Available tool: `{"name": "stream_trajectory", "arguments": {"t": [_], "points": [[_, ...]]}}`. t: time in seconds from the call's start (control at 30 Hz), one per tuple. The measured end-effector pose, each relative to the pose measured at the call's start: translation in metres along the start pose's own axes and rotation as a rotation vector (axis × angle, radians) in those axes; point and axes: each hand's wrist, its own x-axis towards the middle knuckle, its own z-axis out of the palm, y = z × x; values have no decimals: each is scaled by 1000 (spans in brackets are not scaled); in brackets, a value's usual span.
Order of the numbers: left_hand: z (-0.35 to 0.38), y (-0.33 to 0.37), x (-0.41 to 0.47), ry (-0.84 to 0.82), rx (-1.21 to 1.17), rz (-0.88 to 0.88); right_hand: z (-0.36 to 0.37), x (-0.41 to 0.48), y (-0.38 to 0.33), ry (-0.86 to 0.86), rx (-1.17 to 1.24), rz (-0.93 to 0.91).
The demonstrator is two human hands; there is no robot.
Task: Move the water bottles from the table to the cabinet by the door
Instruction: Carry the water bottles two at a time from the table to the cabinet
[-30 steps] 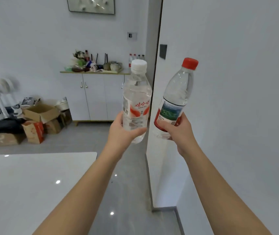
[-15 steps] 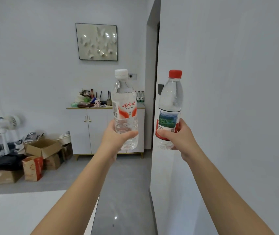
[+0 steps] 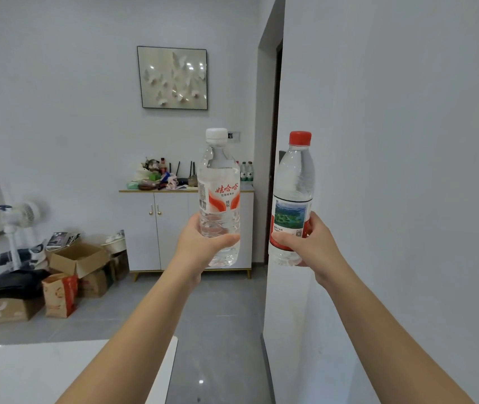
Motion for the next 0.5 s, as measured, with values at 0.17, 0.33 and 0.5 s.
{"name": "stream_trajectory", "arguments": {"t": [0.17, 0.33, 0.5], "points": [[-1, -6, 25, 0, -1, 8, 4, 24, 1, -5, -39, -4], [6, -14, 62, 10, -10, -2, 10, 58, 13, 4, -60, -2], [17, -28, 113, 31, 2, -1, 20, 113, 31, 17, -45, -23]]}}
